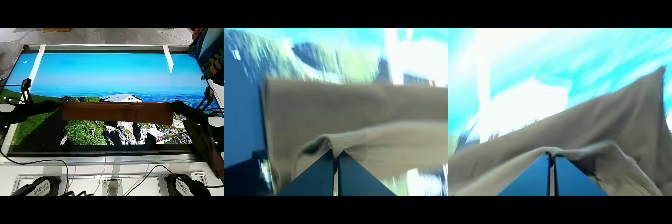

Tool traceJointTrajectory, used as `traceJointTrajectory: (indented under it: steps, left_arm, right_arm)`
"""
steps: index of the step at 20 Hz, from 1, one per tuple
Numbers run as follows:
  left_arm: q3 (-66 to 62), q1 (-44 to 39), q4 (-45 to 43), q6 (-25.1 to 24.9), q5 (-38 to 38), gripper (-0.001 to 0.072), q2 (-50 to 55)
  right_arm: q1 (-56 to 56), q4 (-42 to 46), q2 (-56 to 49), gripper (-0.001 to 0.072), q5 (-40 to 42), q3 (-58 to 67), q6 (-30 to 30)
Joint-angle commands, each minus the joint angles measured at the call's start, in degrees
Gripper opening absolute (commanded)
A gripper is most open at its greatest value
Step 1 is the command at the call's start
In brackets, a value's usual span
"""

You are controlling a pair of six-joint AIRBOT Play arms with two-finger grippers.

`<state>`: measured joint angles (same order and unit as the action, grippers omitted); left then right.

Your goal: Fold the clothes and pants, and hang the long-sleeved shirts on hangers.

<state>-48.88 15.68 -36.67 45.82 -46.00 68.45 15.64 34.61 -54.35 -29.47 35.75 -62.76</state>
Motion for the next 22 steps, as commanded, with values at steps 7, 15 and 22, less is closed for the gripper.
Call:
traceJointTrajectory:
  steps: [7,15,22]
  left_arm:
    - [-0.22,-11.93,6.73,-0.31,26.01,0.0309,15.96]
    - [-0.48,-6.60,-0.02,0.24,18.32,0.0700,9.64]
    - [-12.31,-0.52,-7.32,10.38,-10.95,0.0717,21.11]
  right_arm:
    - [-9.77,-0.28,-19.54,0.0068,25.55,0.09,-0.85]
    - [-8.24,5.79,-14.73,0.0625,12.68,3.41,-0.79]
    - [-3.50,9.35,-14.71,0.0625,-15.37,13.44,-0.87]
